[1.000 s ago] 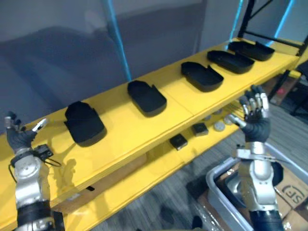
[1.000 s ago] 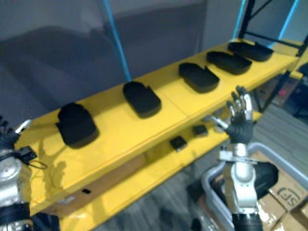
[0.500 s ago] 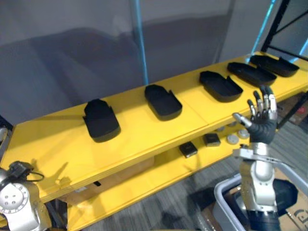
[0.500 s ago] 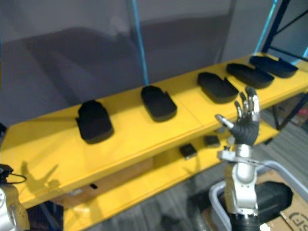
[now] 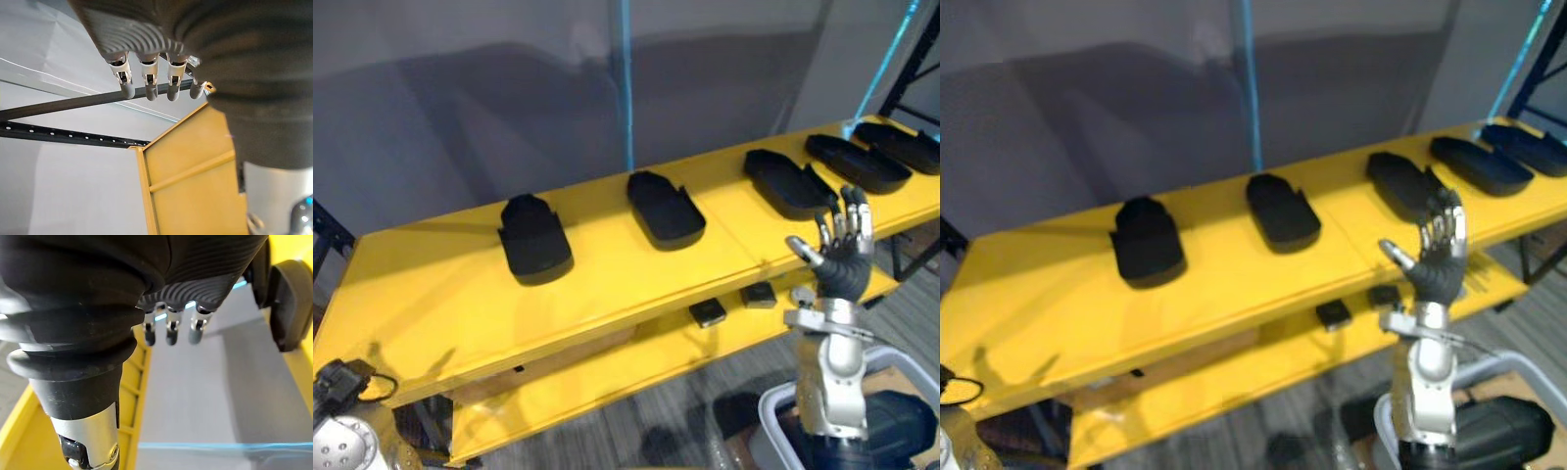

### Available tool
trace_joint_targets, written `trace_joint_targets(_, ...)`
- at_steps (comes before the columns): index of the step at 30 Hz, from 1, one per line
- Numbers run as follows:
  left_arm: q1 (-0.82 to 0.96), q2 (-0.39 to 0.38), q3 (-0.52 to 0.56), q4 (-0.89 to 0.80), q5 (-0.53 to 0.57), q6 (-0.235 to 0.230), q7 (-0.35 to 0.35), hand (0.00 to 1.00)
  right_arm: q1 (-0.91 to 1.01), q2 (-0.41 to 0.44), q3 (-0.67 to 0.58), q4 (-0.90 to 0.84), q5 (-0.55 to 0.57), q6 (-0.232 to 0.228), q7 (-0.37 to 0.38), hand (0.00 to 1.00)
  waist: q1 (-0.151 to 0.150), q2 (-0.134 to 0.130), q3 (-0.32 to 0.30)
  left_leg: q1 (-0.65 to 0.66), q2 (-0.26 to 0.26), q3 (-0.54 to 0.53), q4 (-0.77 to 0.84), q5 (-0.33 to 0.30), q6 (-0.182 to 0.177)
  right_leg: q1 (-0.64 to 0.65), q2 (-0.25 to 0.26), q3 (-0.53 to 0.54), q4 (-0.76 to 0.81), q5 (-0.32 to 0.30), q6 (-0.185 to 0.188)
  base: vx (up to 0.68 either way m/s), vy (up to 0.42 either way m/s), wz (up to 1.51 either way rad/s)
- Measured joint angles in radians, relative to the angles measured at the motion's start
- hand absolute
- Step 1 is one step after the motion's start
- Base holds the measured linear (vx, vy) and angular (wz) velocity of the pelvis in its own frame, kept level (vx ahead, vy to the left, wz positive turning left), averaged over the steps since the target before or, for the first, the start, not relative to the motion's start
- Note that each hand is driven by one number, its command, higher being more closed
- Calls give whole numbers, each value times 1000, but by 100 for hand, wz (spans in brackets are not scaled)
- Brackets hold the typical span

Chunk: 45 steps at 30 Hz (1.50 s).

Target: Walk over and take plastic housings, then place them on the shelf

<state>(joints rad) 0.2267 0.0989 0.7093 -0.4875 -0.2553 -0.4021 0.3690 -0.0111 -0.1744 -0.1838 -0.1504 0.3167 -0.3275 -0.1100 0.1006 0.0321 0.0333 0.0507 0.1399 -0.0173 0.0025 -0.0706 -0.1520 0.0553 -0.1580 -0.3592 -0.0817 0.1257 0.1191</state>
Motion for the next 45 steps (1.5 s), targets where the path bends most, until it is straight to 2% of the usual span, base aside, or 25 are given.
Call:
trace_joint_targets(4, 1, 0, 0, -15, 0, -6, -1, 0, 3, 12, -33, -17, -16, 0, -1, 0, -2, -15, 10, 0, 0, 4, 0, -1, 1, -3, 0, 3, 0, -1, 0, -1, -1, -2)
trace_joint_targets(10, 1, -11, -11, -51, 6, -5, 0, 0, 5, 12, -33, -38, -20, -1, -1, 0, -4, -23, 15, 1, 2, 10, 2, -2, 2, -6, 1, 6, 0, -2, 0, -4, -1, -2)
trace_joint_targets(14, 1, -11, -16, -52, 36, -2, 0, 0, 4, 10, -29, -47, -95, -8, -4, 0, -3, -25, 16, 0, 2, 11, 2, -2, 2, -6, 2, 5, 0, -2, 0, 0, 0, 0)
trace_joint_targets(15, 0, -11, -66, -42, 38, 15, -4, 0, -56, -13, -11, -79, -94, -9, -70, 0, -4, -32, 20, 0, 3, 11, 6, -2, 2, -4, 2, 5, 0, -1, 0, 0, 0, 0)
trace_joint_targets(21, 1, -11, -83, -42, 39, 15, -3, 0, -47, -14, -12, -79, -93, -9, -69, 0, -6, -31, 19, 0, 2, 11, 6, -2, 2, -5, 2, 6, 0, -1, 0, 0, 0, 0)
trace_joint_targets(24, 14, -11, -136, -42, 91, 19, 4, 0, 1, -12, -28, -79, -67, -10, -60, 0, -6, -29, 19, -4, 2, 13, 6, -2, 2, -10, 1, 10, 0, 0, 1, -2, 1, -2)
trace_joint_targets(27, 34, -11, -181, -42, 205, 43, 21, 0, 52, -6, -70, -79, -5, -11, -35, 0, -31, -23, 26, -16, 2, 19, 6, -2, 2, -23, 1, 16, 0, 2, 1, 2, 1, -4)
trace_joint_targets(30, 47, -6, -236, -41, 347, 80, 22, 0, 87, 0, -130, -79, 49, -14, -16, 0, -63, -11, 42, -16, 2, 29, 2, -4, 2, -28, 2, 33, 1, 2, 1, 8, 7, -7)
trace_joint_targets(33, 38, 34, -295, -24, 507, 124, 13, 0, 90, 9, -178, -79, 83, -18, -1, 0, -83, 4, 58, -15, 8, 68, 1, -4, 2, -39, 5, 53, 1, 2, 1, 8, 2, -16)
trace_joint_targets(35, 12, 68, -313, -9, 550, 138, -1, 0, 93, 9, -180, -79, 85, -20, -1, 0, -99, 8, 60, -12, 9, 85, 1, -4, 2, -40, 4, 59, 1, 4, 2, 40, 3, -8)
trace_joint_targets(37, -24, 99, -335, 3, 555, 162, -24, 0, 99, 11, -178, -79, 101, -20, 3, 0, -100, 7, 61, -7, 9, 98, 1, -3, 2, -40, 4, 63, 1, 4, 2, 37, 7, -9)
trace_joint_targets(40, -44, 143, -368, 26, 591, 207, -89, 0, 100, 11, -178, -79, 103, -20, 9, 0, -97, 8, 63, 11, 8, 136, -4, -3, 2, -39, 3, 84, 1, 4, 2, 33, 13, -17)
trace_joint_targets(42, -54, 182, -415, 58, 651, 256, -154, 0, 99, 10, -178, -79, 103, -20, 18, 0, -100, 10, 62, 21, 8, 142, -11, -3, 2, -36, 4, 89, 2, 3, 1, 21, 6, -7)
trace_joint_targets(44, -87, 237, -484, 114, 710, 360, -276, 0, 99, 10, -173, -79, 121, -20, 28, 0, -107, 11, 63, 23, 8, 145, -12, -3, 2, -36, 4, 91, 3, 3, 1, 0, 0, 0)
trace_joint_targets(45, -92, 249, -497, 127, 729, 385, -304, 0, 99, 10, -172, -79, 122, -19, 28, 0, -110, 11, 63, 24, 8, 146, -12, -3, 2, -36, 4, 92, 5, 2, 0, -3, 5, -8)
